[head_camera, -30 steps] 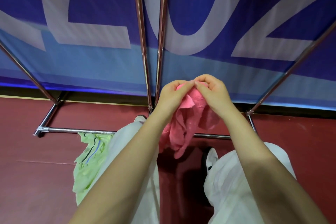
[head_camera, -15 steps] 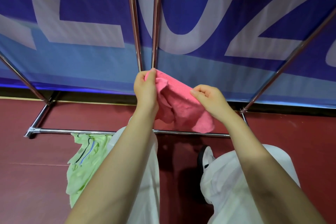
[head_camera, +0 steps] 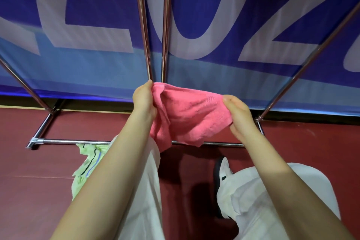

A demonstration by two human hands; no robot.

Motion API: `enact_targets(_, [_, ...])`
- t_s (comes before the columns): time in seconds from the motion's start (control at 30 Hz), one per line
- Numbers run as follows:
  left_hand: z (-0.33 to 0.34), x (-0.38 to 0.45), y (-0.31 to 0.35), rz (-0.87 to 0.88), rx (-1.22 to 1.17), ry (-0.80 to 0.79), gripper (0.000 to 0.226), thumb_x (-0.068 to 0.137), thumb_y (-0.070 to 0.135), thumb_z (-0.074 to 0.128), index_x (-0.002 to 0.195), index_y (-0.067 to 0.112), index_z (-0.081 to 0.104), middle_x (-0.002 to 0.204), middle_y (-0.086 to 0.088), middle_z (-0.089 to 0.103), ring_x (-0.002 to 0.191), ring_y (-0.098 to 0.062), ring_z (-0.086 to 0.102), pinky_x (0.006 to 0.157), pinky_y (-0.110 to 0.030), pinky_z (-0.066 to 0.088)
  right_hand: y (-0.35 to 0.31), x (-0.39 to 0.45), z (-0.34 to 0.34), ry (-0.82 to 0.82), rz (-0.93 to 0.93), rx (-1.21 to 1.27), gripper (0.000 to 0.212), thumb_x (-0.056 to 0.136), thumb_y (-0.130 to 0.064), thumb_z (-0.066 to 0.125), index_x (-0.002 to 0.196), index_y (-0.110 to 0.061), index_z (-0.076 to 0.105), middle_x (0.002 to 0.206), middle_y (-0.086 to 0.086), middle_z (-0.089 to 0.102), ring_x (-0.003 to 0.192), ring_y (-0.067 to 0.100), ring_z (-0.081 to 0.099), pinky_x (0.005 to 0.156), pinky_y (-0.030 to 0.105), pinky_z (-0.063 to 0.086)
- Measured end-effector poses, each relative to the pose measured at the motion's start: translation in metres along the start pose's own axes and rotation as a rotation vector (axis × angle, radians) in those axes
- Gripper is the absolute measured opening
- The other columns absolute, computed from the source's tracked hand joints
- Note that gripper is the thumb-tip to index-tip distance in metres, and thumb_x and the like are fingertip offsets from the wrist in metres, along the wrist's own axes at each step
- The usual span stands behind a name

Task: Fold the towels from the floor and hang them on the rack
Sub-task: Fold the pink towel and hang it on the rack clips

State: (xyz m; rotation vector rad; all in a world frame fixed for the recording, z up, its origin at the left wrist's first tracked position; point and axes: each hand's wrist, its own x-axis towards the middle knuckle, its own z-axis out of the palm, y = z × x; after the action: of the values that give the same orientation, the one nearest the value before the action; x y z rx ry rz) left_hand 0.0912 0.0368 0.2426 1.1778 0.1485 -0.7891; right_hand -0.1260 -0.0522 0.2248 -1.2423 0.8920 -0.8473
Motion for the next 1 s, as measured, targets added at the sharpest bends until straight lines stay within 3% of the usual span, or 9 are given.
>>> enact_targets(0.13, [0.008, -0.01, -0.005, -0.083, -0.018, -0.054, 0.016, 0.09, 0.0, 0.046, 0.077, 0.001, 0.056, 0.055, -0.006, 0.058, 0.048, -0.013, 0.054, 0.053, -0.023, 0.047, -0.008, -0.004, 0.005, 0.046, 0.1, 0.342, 0.021, 0.098, -0.007, 0.045, 0.1, -0.015, 0.065, 0.084, 0.001, 0.061, 0.07, 0.007, 0.054, 0.065, 0.018, 0.043])
enact_targets(0.27, [0.014, -0.013, -0.015, -0.131, 0.061, -0.193, 0.025, 0.087, -0.012, 0.05, 0.105, -0.003, 0.064, 0.067, -0.01, 0.064, 0.064, -0.017, 0.058, 0.077, -0.029, 0.053, -0.024, -0.009, 0.009, 0.035, 0.113, 0.435, 0.017, 0.096, -0.007, 0.049, 0.093, -0.007, 0.066, 0.078, 0.003, 0.064, 0.073, 0.01, 0.058, 0.07, 0.02, 0.047])
enact_targets(0.33, [0.016, -0.017, -0.021, -0.132, 0.099, -0.241, 0.032, 0.091, -0.011, 0.045, 0.118, -0.005, 0.061, 0.075, -0.008, 0.07, 0.065, -0.012, 0.064, 0.072, -0.02, 0.054, -0.031, -0.013, 0.014, -0.027, 0.108, 0.487, 0.015, 0.096, -0.005, 0.049, 0.093, -0.003, 0.063, 0.068, 0.002, 0.06, 0.066, 0.01, 0.056, 0.065, 0.019, 0.045])
enact_targets(0.4, [0.019, -0.021, -0.027, -0.126, 0.08, -0.264, 0.035, 0.096, -0.01, 0.039, 0.126, -0.006, 0.057, 0.103, -0.01, 0.07, 0.07, -0.009, 0.064, 0.063, -0.014, 0.052, -0.036, -0.016, 0.017, -0.106, 0.094, 0.515, 0.015, 0.096, -0.001, 0.045, 0.096, 0.0, 0.06, 0.065, 0.002, 0.061, 0.064, 0.011, 0.059, 0.064, 0.02, 0.049])
enact_targets(0.5, [0.024, -0.021, -0.037, -0.12, 0.015, -0.281, 0.035, 0.095, -0.006, 0.047, 0.128, -0.003, 0.057, 0.128, -0.017, 0.06, 0.077, -0.012, 0.066, 0.073, -0.02, 0.056, -0.041, -0.017, 0.02, -0.172, 0.06, 0.429, 0.016, 0.094, 0.005, 0.047, 0.099, 0.001, 0.062, 0.08, 0.009, 0.071, 0.08, 0.018, 0.069, 0.079, 0.029, 0.057])
enact_targets(0.6, [0.028, -0.028, -0.043, -0.118, 0.0, -0.284, 0.033, 0.093, -0.001, 0.055, 0.126, -0.002, 0.059, 0.115, -0.018, 0.065, 0.079, -0.016, 0.065, 0.079, -0.027, 0.055, -0.042, -0.015, 0.024, -0.165, -0.004, 0.178, 0.019, 0.089, 0.008, 0.055, 0.098, -0.005, 0.066, 0.087, 0.008, 0.073, 0.087, 0.017, 0.07, 0.085, 0.027, 0.056])
enact_targets(0.7, [0.031, -0.034, -0.05, -0.101, 0.011, -0.286, 0.032, 0.091, 0.006, 0.062, 0.121, -0.005, 0.062, 0.104, -0.017, 0.067, 0.084, -0.021, 0.065, 0.086, -0.032, 0.054, -0.037, -0.013, 0.028, -0.146, -0.134, -0.093, 0.025, 0.087, 0.007, 0.058, 0.086, -0.015, 0.069, 0.072, -0.004, 0.073, 0.075, 0.007, 0.069, 0.074, 0.019, 0.056])
enact_targets(0.83, [0.036, -0.041, -0.058, -0.002, 0.1, -0.195, 0.018, 0.091, 0.012, 0.064, 0.105, 0.003, 0.069, 0.088, -0.01, 0.068, 0.074, -0.017, 0.062, 0.07, -0.025, 0.054, -0.036, -0.01, 0.027, -0.1, -0.242, -0.258, 0.023, 0.088, 0.002, 0.06, 0.077, -0.016, 0.068, 0.057, -0.007, 0.066, 0.058, 0.002, 0.061, 0.057, 0.014, 0.048])
enact_targets(1.0, [0.04, -0.052, -0.066, 0.061, 0.06, -0.212, 0.015, 0.096, 0.011, 0.055, 0.087, 0.012, 0.068, 0.079, -0.006, 0.066, 0.076, -0.018, 0.06, 0.076, -0.03, 0.051, -0.036, -0.003, 0.026, -0.035, -0.417, -0.466, 0.02, 0.083, -0.008, 0.069, 0.075, -0.026, 0.068, 0.086, -0.011, 0.055, 0.08, -0.005, 0.054, 0.073, 0.011, 0.041])
